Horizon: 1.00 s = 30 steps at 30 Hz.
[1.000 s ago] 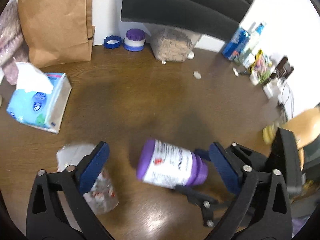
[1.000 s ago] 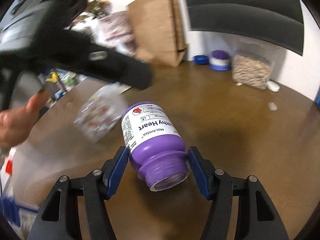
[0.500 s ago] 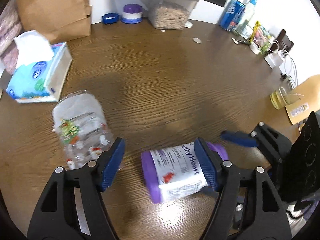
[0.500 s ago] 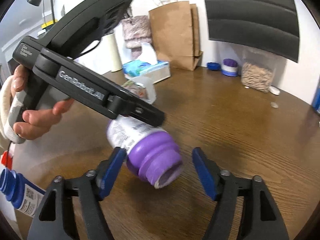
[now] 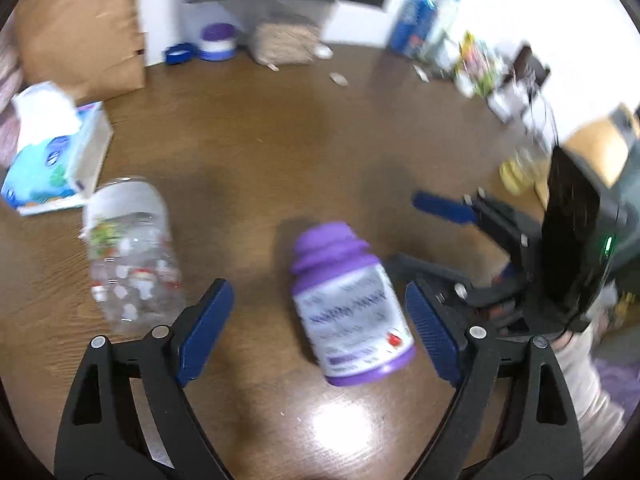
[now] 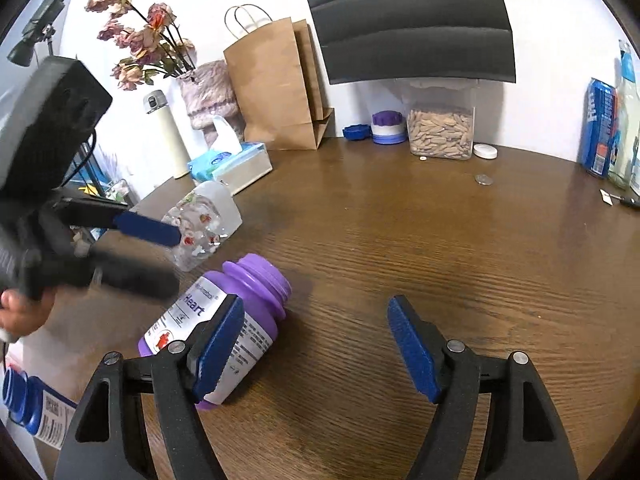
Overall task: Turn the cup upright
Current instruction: 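Grasp the purple bottle with the left gripper while the right gripper releases it, then regrasp the bottle cap-up with the right gripper while the left gripper releases it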
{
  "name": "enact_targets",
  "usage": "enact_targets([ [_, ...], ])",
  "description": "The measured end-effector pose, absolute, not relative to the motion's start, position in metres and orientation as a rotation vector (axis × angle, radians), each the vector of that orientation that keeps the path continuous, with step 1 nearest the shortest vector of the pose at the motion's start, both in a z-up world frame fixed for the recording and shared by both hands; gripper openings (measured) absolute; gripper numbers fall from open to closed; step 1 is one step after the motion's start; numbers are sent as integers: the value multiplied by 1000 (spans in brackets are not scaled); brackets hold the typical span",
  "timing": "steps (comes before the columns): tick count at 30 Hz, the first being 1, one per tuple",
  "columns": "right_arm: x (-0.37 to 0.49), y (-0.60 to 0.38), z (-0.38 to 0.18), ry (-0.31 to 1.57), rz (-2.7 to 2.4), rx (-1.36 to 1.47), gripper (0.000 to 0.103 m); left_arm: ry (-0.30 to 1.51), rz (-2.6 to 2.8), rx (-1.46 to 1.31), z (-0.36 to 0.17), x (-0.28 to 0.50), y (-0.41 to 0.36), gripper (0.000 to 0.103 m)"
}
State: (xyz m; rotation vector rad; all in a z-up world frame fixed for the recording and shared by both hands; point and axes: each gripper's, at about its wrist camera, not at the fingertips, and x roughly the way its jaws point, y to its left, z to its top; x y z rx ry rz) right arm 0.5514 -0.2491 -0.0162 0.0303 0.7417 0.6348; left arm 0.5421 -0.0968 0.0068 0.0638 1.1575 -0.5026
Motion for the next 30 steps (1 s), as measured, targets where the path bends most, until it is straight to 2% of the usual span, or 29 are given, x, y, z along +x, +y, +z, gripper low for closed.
enact_targets([
  [7,559,-270,-18,753,576,44,79,1227,-498,180,-21,543,-131,85],
  [8,561,-273,-18,756,572,63,79,1256,-480,222,-28,543,-136,83],
  [11,563,-278,-18,755,556,88,79,1325,-426,300,-43,549,-141,61],
  [12,563,-278,-18,752,556,88,79,1324,-401,311,-43,550,-140,60],
  [19,556,-281,-2,696,579,133,79,1086,-355,306,13,528,-132,60],
  [23,540,-299,38,595,769,372,80,934,-320,257,56,503,-122,60],
  [25,534,-301,52,570,888,479,89,829,-332,242,77,481,-119,60],
  [30,520,-273,75,617,1091,627,89,684,-399,220,106,428,-116,60],
])
